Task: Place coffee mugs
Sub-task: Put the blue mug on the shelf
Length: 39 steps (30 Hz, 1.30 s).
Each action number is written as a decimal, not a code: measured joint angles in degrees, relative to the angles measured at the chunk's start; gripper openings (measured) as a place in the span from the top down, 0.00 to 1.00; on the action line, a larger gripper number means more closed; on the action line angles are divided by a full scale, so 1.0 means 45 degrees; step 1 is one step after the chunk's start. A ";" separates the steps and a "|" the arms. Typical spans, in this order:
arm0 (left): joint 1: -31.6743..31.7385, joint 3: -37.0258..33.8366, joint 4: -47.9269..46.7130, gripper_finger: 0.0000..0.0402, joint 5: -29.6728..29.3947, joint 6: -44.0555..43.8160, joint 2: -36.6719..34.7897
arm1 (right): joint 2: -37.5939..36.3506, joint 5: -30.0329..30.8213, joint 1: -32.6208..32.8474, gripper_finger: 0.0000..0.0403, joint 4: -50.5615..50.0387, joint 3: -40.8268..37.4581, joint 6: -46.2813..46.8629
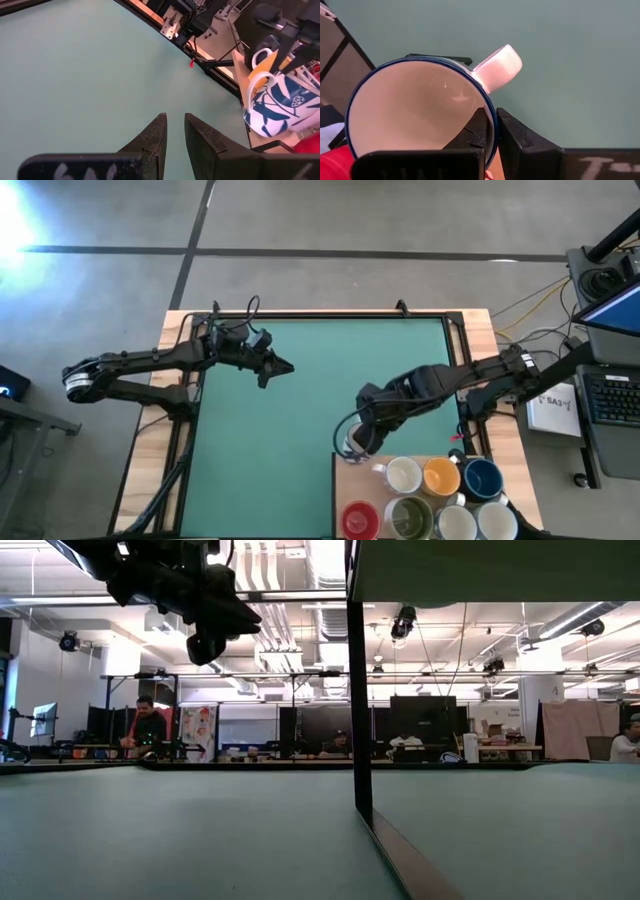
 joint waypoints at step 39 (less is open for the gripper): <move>0.0001 0.0003 -0.0034 0.88 0.0123 0.0006 -0.0005 | 0.3114 0.0607 0.1623 0.97 -0.2772 0.4908 -0.0568</move>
